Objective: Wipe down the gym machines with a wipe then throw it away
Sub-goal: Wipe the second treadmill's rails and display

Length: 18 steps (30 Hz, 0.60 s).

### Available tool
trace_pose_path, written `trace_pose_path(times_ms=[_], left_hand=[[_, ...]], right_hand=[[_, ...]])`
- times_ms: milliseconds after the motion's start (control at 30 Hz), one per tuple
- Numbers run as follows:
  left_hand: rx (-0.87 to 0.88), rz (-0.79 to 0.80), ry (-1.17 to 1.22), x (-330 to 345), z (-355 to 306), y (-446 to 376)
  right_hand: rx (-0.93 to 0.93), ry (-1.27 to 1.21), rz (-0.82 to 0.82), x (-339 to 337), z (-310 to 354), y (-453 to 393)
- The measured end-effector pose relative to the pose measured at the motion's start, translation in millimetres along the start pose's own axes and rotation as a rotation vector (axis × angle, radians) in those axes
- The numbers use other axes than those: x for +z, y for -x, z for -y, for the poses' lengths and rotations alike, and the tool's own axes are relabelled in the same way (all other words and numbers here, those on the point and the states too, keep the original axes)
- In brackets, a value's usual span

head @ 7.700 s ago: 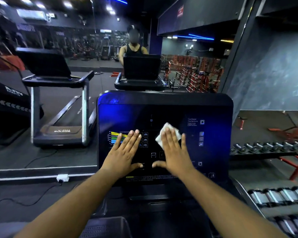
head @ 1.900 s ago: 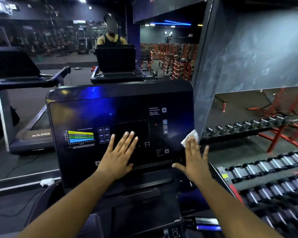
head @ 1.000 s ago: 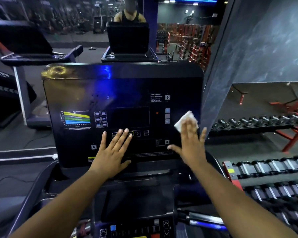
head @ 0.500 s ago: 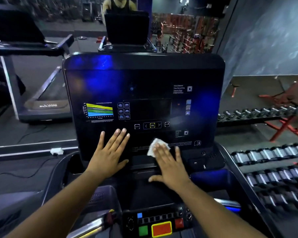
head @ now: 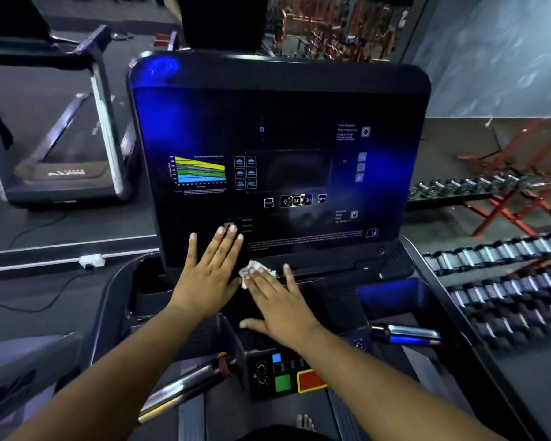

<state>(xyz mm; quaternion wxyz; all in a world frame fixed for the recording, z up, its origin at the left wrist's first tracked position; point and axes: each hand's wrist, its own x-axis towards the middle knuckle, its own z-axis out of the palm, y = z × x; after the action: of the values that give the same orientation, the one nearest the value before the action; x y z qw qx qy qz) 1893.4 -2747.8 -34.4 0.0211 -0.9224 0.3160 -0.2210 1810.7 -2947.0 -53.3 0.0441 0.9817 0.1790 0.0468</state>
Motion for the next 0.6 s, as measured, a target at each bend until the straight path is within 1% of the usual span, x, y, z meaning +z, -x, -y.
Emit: trace_pose_path(times_ms=[67,133,200,267,333,367,400,500,533,567,600], left_hand=[[-0.005,0.023,-0.009,-1.3,-1.8,-0.7],[-0.017,0.053,-0.008,-1.1,-5.4,-1.4],[-0.005,0.083,-0.008,0.0,-11.4,-2.5],[0.031,0.105,-0.013,1.5,-20.3,-7.0],[0.061,0.113,-0.022,1.9,-33.6,-14.7],[0.064,0.114,-0.020,1.3,-38.5,-17.0],[0.074,0.102,-0.016,0.1,-47.1,-24.0],[0.104,0.088,-0.009,-2.3,-65.2,-40.9],[0.109,0.093,-0.012,-2.4,-68.9,-45.3],[0.114,0.097,-0.020,-2.0,-74.0,-51.5],[0.110,0.101,-0.029,-1.8,-76.8,-55.2]], right_hand=[[0.048,0.034,-0.029,-0.3,-24.5,13.7],[0.158,0.046,-0.054,3.1,-55.5,33.0],[0.299,0.037,-0.014,6.6,-83.1,52.4],[0.451,-0.020,0.059,7.8,-102.6,64.5],[0.563,-0.101,0.093,9.6,-114.0,67.3],[0.573,-0.139,0.095,8.6,-113.6,63.0],[0.544,-0.157,0.090,6.4,-116.2,59.0],[0.285,-0.149,0.085,-1.4,-117.0,46.9],[0.226,-0.132,0.080,-0.2,-119.9,46.2],[0.213,-0.104,0.071,3.4,-128.7,49.1],[0.244,-0.078,0.064,8.1,-138.0,53.2]])
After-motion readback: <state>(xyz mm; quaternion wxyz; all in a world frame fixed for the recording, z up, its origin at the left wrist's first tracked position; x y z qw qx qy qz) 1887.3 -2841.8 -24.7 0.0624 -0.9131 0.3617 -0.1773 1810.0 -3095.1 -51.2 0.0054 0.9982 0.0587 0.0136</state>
